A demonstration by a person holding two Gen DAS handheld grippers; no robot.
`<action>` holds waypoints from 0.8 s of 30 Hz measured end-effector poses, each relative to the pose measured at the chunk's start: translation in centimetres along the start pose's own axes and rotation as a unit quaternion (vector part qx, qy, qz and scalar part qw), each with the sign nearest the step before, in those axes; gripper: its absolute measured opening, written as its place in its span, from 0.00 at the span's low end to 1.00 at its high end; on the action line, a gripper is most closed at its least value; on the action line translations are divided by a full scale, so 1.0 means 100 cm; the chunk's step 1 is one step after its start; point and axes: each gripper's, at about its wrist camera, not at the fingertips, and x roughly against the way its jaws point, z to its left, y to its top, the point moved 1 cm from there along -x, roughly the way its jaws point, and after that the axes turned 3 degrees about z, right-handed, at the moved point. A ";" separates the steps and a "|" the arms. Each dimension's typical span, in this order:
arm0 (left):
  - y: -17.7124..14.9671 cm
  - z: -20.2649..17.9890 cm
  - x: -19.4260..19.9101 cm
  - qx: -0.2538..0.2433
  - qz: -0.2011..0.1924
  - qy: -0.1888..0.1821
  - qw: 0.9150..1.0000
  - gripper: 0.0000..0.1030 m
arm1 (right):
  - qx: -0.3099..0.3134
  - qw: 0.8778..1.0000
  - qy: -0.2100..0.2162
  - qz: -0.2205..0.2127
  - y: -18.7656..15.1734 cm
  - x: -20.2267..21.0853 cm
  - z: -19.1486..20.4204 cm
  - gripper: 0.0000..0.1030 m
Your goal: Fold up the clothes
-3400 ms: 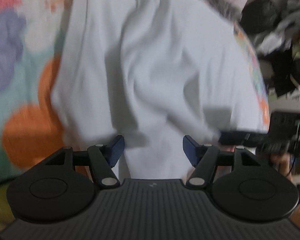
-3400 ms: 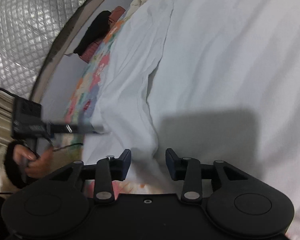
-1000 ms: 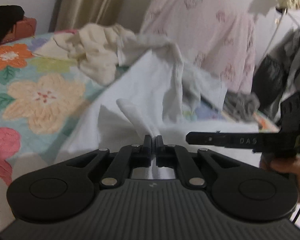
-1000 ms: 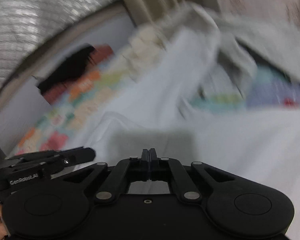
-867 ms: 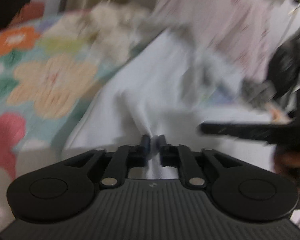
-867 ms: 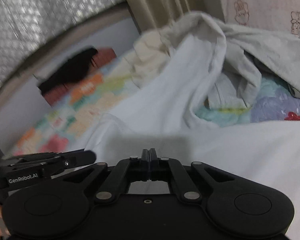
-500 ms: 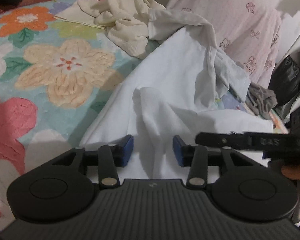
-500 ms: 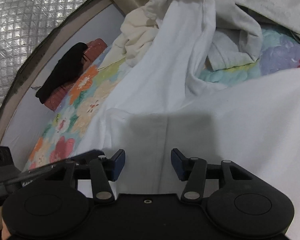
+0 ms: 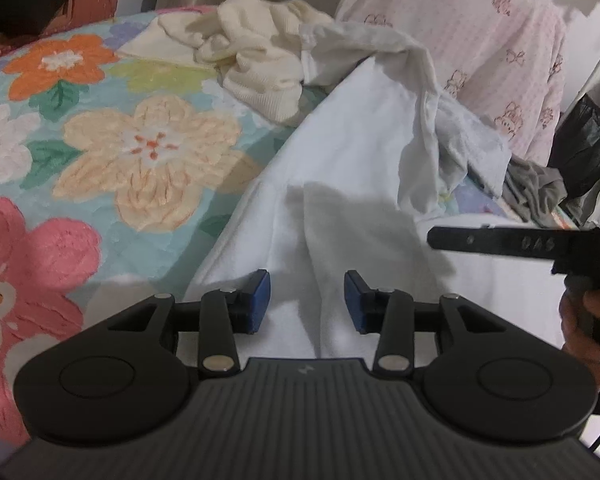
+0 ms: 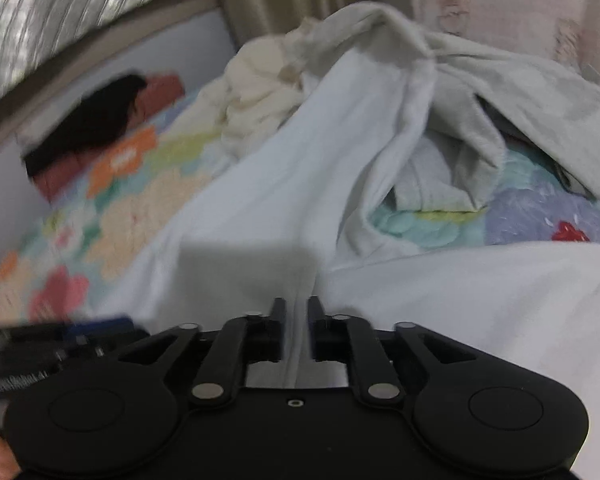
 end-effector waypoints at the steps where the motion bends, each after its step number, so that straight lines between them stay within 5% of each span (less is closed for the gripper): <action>1: 0.002 -0.001 0.003 0.000 -0.005 -0.002 1.000 0.40 | -0.005 1.000 0.002 -0.008 0.003 0.006 -0.002 0.27; 8: 0.015 -0.003 0.015 0.004 -0.013 -0.004 1.000 0.40 | -0.044 0.998 0.025 -0.042 0.018 0.043 -0.017 0.31; 12: 0.033 -0.006 0.009 0.012 0.013 -0.013 1.000 0.40 | -0.048 0.997 0.024 -0.049 0.029 0.052 -0.023 0.38; 16: 0.069 -0.007 0.003 0.062 0.011 -0.055 0.997 0.40 | -0.072 0.994 0.035 -0.074 0.049 0.047 -0.034 0.45; 21: 0.114 -0.012 -0.029 0.099 0.003 -0.038 0.994 0.40 | -0.099 0.994 0.012 -0.043 0.103 0.014 -0.060 0.46; 24: 0.136 -0.008 -0.056 0.143 0.018 -0.073 0.987 0.40 | -0.213 0.971 0.101 -0.030 0.132 -0.004 -0.095 0.46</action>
